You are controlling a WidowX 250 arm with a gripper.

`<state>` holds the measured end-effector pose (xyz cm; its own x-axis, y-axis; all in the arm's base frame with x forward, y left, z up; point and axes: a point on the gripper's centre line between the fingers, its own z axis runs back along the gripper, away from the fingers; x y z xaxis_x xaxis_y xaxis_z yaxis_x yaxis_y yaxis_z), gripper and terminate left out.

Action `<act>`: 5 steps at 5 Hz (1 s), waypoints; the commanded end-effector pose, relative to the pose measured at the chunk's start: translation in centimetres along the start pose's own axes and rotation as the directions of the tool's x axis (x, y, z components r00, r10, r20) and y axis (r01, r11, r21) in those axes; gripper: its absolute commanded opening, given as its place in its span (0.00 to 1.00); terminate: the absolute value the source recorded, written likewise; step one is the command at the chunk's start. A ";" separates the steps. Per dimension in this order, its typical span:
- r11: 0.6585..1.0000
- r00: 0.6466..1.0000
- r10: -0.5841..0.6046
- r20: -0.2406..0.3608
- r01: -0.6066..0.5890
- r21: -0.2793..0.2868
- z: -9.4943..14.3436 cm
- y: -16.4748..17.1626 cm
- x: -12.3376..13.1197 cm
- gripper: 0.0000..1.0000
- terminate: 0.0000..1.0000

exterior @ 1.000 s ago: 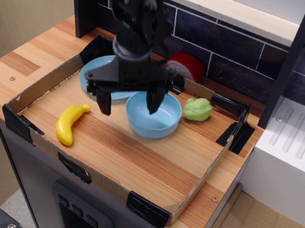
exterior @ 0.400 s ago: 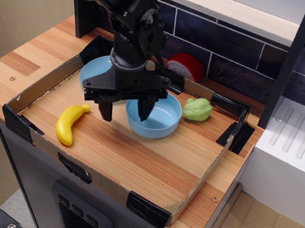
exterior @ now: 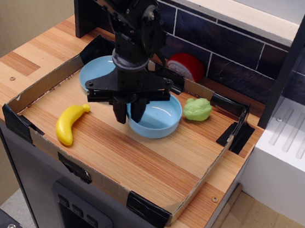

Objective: Put bowl on plate

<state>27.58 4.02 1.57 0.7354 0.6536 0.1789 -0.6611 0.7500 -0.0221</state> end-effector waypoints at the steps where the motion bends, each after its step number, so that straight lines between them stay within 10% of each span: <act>1: 0.997 0.998 0.064 0.009 -0.063 -0.048 2.4 0.7 2.7 0.00 0.00; 3: 0.980 0.985 0.171 -0.016 -0.172 -0.104 4.7 4.0 6.3 0.00 0.00; 5: 0.965 0.963 0.261 0.063 -0.259 -0.046 3.0 5.8 9.2 0.00 0.00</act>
<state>29.55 13.39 4.56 0.5363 0.8217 0.1929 -0.8244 0.5590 -0.0893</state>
